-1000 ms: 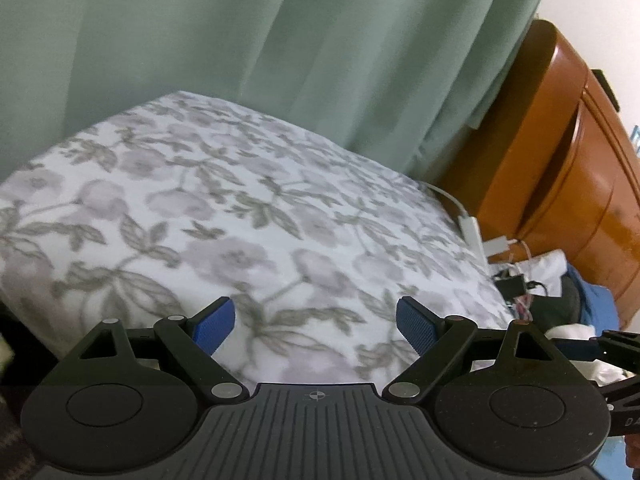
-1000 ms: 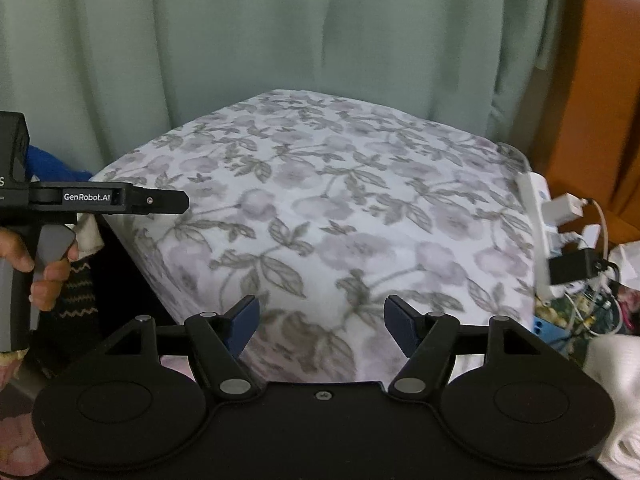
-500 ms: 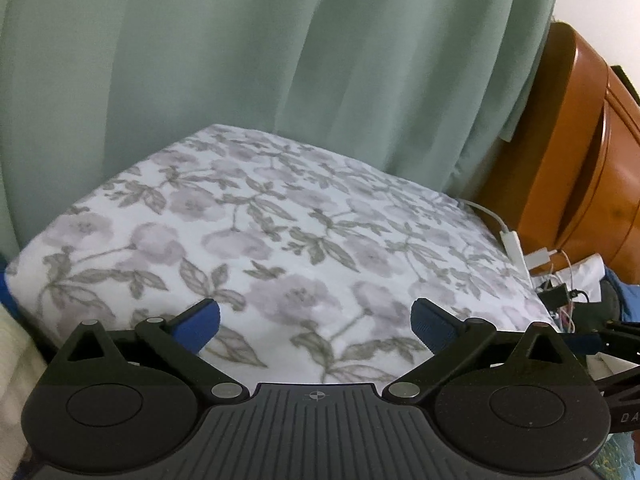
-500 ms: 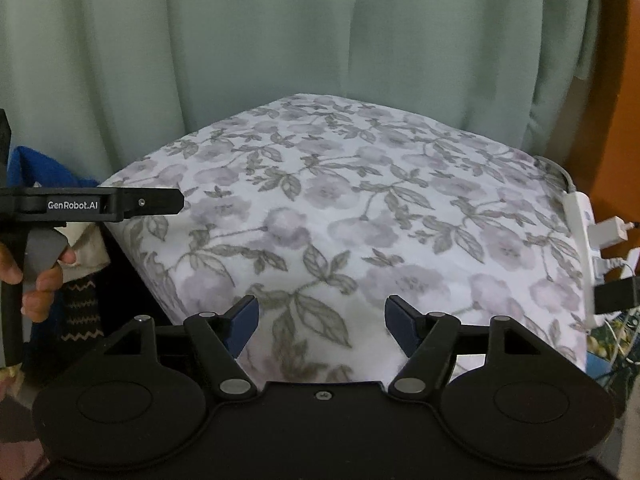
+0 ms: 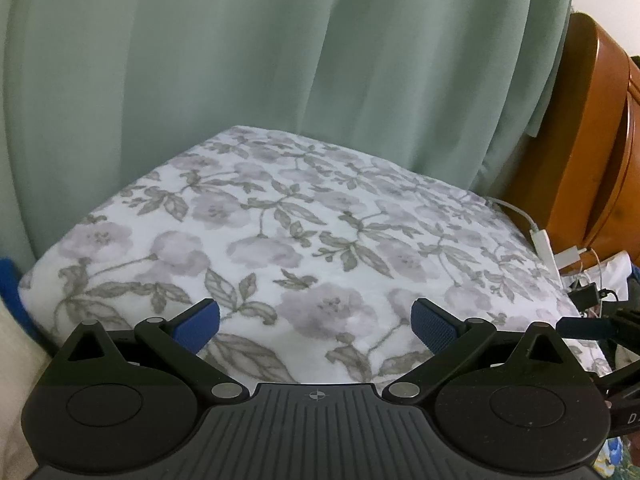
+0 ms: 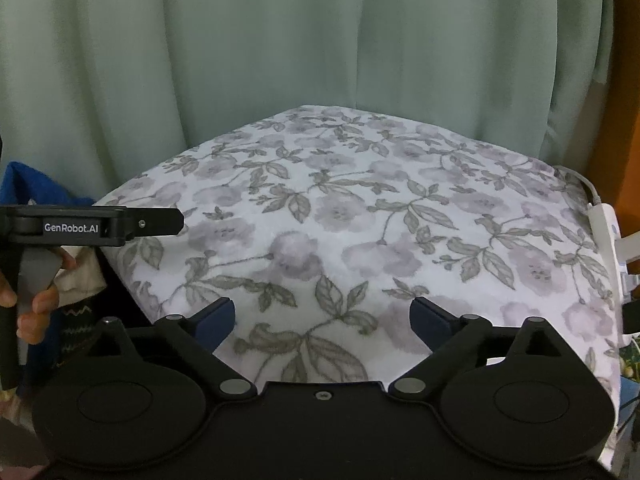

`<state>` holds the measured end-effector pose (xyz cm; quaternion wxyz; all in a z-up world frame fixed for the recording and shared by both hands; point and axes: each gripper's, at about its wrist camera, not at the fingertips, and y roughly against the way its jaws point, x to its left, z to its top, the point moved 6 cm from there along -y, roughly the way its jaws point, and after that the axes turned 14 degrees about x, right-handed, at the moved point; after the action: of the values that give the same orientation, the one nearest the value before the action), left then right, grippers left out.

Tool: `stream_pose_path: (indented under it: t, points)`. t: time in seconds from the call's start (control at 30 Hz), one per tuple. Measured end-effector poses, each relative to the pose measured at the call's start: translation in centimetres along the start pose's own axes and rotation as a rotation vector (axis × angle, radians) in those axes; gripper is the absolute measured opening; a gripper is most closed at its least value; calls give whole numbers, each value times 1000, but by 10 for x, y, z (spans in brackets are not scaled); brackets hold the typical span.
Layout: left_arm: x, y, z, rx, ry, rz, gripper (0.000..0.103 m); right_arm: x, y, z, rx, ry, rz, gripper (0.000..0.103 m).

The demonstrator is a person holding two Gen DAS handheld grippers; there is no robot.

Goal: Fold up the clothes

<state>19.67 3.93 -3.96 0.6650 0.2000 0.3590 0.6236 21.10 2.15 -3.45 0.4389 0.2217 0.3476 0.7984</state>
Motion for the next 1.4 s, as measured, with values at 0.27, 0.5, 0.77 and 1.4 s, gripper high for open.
stream_pose_path:
  t: [0.27,0.5,0.77,1.4]
  points:
    - [6,-11,7,3,-7,26,103,-3,-14,7,-16,-6,0,100]
    - [5,-19,14,7,-19,84,103,-3,-20,14,-28,17,-10,101]
    - [8,-31,21,20,-37,127,103,-3,-29,19,-28,35,1,101]
    - [10,-44,33,20,-35,167,103,-13,-47,19,-3,4,23,102]
